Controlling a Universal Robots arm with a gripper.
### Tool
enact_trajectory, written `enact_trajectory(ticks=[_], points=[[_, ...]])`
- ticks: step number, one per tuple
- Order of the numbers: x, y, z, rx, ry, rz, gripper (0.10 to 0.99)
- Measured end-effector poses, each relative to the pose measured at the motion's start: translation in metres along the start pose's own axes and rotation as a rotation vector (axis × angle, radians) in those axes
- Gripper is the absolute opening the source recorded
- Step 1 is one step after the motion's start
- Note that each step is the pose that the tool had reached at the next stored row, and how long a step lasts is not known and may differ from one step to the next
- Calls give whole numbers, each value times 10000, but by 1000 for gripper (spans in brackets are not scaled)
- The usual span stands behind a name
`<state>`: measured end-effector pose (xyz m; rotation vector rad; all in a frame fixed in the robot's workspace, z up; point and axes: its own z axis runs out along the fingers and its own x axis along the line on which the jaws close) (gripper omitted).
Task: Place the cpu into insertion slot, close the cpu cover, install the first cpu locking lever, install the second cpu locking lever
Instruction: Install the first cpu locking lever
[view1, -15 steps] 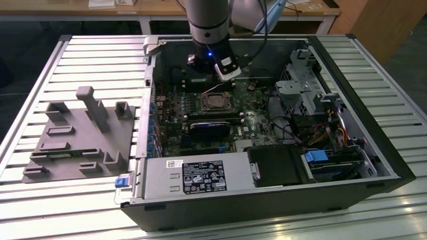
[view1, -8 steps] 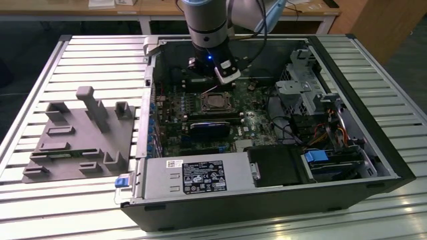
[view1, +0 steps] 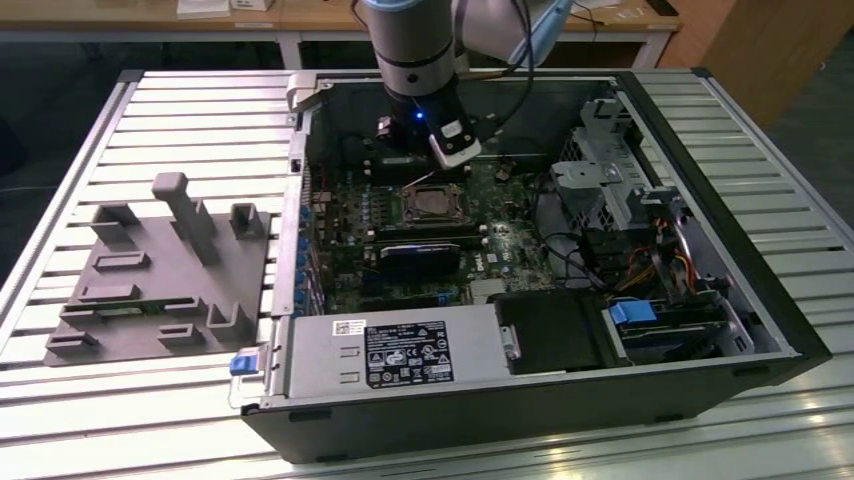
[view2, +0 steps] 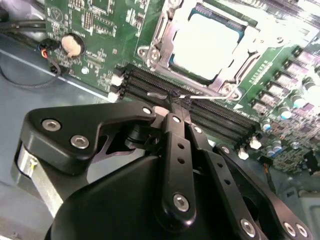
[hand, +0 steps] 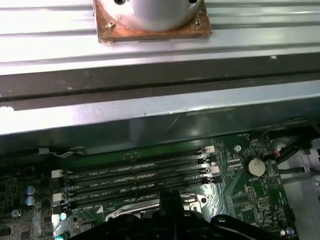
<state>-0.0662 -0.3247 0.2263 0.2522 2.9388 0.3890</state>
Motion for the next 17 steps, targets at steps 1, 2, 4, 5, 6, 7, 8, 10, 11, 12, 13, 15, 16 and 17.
enact_trajectory(ticks=[1,2,4,5,6,7,8,10,11,12,13,15,16,17], points=[[1,1,5,71,-15,-13,102],[2,2,11,93,-26,-18,102],[5,5,20,93,-33,-20,102],[6,7,25,94,-34,-21,102],[8,11,30,97,-33,-21,102],[10,16,36,96,-33,-20,102],[12,20,43,94,-34,-21,102],[15,27,56,94,-36,-19,102],[16,30,61,98,-37,-12,102],[18,33,65,105,-41,1,102],[19,38,70,115,-47,17,102],[23,52,81,149,-59,39,102],[26,59,87,176,-68,44,102],[28,66,95,222,-85,42,102]])
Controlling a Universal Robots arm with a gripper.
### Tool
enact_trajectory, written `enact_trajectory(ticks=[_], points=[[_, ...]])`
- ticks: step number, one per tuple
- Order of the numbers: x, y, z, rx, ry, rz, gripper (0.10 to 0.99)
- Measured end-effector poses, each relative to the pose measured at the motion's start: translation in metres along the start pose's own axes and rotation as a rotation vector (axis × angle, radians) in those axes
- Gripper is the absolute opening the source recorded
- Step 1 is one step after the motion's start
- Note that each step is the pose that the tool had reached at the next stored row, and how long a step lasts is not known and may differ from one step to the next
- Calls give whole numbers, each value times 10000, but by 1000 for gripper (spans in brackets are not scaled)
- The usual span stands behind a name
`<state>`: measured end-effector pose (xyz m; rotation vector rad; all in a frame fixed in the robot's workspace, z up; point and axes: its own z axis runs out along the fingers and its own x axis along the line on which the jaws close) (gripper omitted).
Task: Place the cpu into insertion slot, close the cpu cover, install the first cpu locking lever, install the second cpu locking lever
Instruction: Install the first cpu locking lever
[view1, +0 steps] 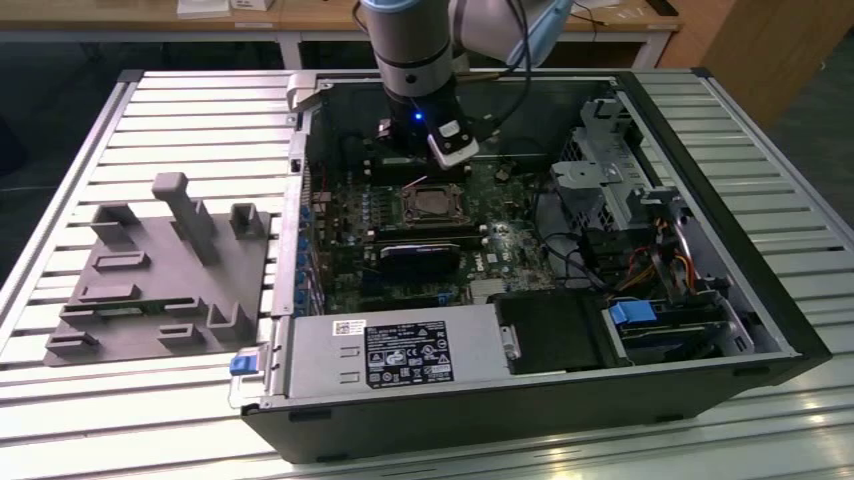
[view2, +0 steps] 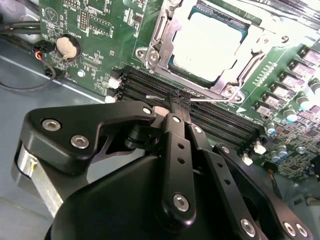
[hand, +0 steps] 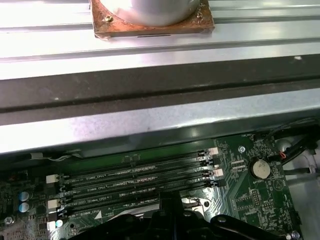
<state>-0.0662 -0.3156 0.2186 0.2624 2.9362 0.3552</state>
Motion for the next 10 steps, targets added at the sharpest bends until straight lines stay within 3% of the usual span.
enact_trajectory(ticks=[3,10], points=[[6,7,22,96,-89,-10,102],[13,11,53,110,-195,85,102]])
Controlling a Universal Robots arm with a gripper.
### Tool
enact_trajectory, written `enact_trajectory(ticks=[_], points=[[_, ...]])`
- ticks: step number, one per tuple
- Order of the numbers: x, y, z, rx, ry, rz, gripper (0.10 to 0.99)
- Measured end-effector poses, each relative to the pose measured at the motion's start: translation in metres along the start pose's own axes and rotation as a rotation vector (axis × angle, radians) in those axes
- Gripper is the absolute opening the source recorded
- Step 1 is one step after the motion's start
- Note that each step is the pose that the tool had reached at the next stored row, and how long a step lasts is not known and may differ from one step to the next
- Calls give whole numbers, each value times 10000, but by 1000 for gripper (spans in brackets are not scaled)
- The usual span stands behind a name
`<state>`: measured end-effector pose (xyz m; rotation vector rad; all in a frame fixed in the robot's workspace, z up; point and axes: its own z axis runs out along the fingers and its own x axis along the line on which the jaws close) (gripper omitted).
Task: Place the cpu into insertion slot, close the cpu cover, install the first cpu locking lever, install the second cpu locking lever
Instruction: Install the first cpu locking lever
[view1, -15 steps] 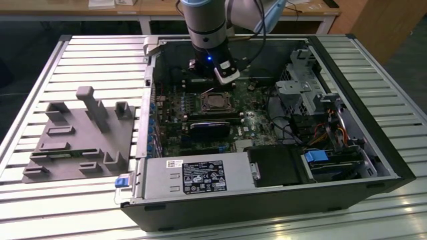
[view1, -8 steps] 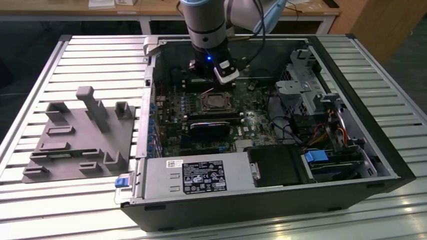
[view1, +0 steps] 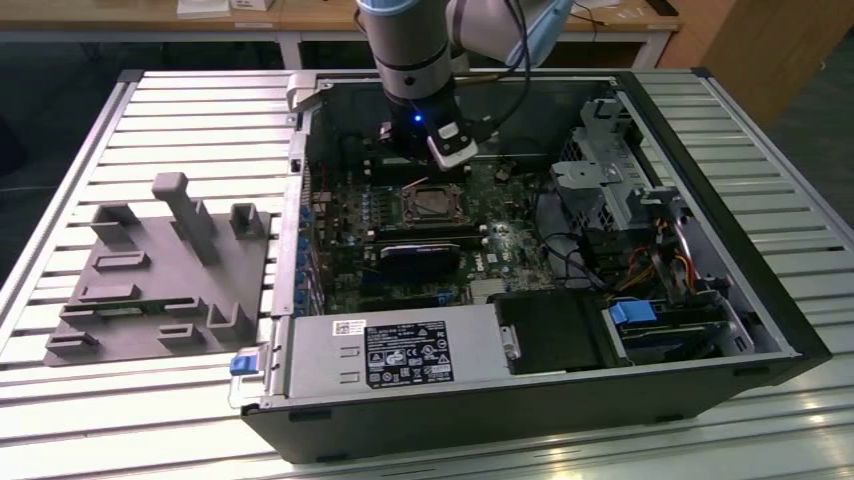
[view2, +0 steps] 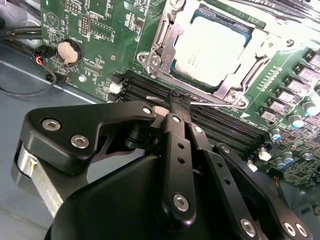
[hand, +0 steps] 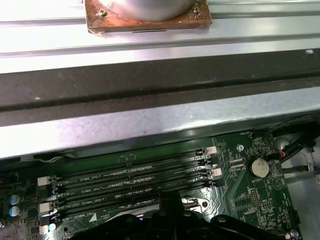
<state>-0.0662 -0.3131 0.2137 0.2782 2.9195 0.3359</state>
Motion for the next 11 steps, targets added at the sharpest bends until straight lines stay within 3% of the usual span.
enact_trajectory(ticks=[11], points=[[21,37,41,214,-134,291,102]])
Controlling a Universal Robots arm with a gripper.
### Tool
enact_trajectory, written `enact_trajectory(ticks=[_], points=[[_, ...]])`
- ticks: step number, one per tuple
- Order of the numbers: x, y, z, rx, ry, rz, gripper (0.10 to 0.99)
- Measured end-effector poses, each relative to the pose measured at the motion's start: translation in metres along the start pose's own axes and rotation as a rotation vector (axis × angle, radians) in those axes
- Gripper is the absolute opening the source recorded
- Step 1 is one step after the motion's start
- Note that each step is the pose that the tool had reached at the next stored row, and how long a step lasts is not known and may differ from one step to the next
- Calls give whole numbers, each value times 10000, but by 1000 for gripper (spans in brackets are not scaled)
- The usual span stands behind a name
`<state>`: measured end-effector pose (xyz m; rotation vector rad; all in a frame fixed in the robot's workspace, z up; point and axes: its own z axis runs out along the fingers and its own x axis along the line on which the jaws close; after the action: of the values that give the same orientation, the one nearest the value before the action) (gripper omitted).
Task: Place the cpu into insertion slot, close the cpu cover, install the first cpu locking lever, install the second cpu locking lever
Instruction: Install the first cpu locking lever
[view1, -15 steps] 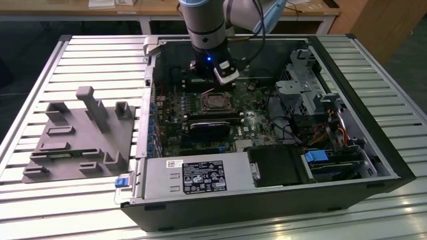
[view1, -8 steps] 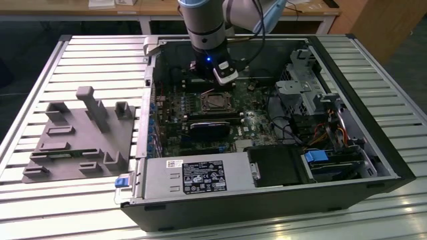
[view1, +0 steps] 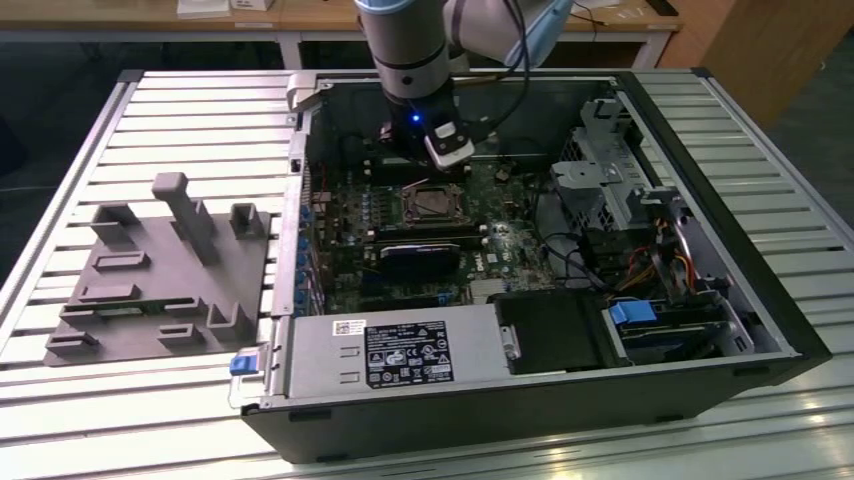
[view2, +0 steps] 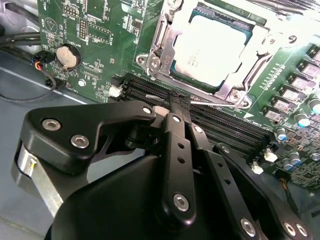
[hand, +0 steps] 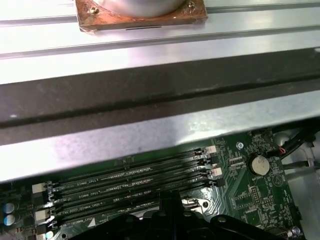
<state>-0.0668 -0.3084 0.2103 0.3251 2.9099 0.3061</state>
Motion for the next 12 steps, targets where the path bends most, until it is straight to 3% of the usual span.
enact_trajectory(ticks=[2,6,12], points=[[6,-1,9,70,-79,17,102],[27,-10,28,59,-284,111,102],[36,7,45,125,-391,473,102]])
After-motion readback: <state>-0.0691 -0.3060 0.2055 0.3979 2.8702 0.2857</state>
